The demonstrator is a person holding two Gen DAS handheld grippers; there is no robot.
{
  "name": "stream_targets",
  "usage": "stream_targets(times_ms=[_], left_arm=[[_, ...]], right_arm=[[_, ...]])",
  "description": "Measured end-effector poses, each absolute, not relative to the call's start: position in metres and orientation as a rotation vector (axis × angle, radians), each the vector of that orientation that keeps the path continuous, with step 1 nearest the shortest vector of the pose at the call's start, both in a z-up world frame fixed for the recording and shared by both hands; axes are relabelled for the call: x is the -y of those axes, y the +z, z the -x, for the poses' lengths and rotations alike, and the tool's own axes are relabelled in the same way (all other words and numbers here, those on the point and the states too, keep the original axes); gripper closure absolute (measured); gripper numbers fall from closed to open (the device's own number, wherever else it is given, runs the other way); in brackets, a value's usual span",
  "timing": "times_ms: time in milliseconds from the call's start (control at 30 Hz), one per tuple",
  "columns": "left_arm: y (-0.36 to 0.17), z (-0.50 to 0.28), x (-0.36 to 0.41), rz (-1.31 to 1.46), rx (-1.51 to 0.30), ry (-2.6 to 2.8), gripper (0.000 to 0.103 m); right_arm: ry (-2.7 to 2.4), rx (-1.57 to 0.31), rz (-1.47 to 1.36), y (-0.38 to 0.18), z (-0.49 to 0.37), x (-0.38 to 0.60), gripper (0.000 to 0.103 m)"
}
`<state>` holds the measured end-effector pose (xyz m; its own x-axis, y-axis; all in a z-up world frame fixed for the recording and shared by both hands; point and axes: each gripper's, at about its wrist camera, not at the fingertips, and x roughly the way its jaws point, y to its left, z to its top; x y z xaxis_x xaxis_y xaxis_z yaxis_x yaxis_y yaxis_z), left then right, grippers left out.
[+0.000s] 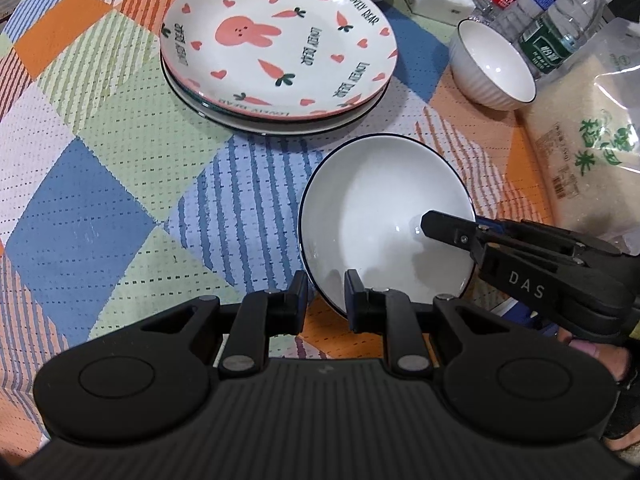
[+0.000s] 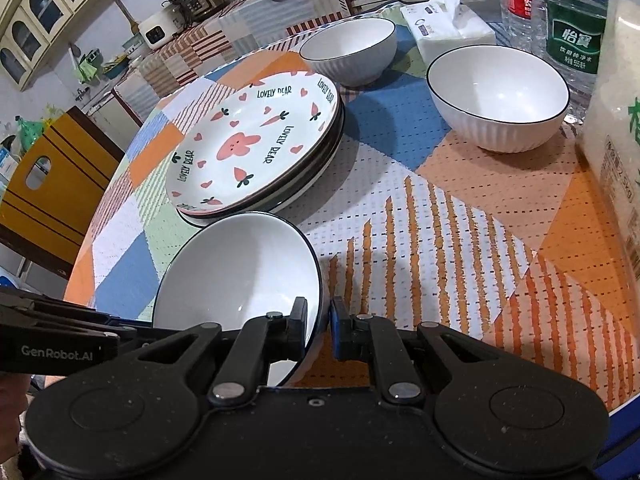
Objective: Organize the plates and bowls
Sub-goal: 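Carry the bowl toward the plate stack, lower it and open both grippers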
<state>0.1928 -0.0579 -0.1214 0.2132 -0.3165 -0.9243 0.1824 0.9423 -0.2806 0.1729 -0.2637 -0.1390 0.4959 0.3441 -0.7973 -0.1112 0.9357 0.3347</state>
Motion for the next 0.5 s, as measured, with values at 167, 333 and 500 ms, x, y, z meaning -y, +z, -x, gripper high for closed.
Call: stream_targets(times_ms=[167, 333, 500], left_arm=[[-0.12, -0.191, 0.061, 0.095, -1.304, -0.344, 0.084], [-0.109, -0.186, 0.059, 0.073, -1.29, -0.337, 0.081], [-0.093, -0.179, 0.057, 0.053, -1.27, -0.341, 0.08]], right_arm=[[0.284, -1.005, -0.237, -0.142, -0.172, 0.263, 0.087], [0.296, -0.993, -0.243, -0.139, -0.169, 0.266, 0.083], [0.308, -0.92, -0.207, -0.118, -0.155, 0.273, 0.083]])
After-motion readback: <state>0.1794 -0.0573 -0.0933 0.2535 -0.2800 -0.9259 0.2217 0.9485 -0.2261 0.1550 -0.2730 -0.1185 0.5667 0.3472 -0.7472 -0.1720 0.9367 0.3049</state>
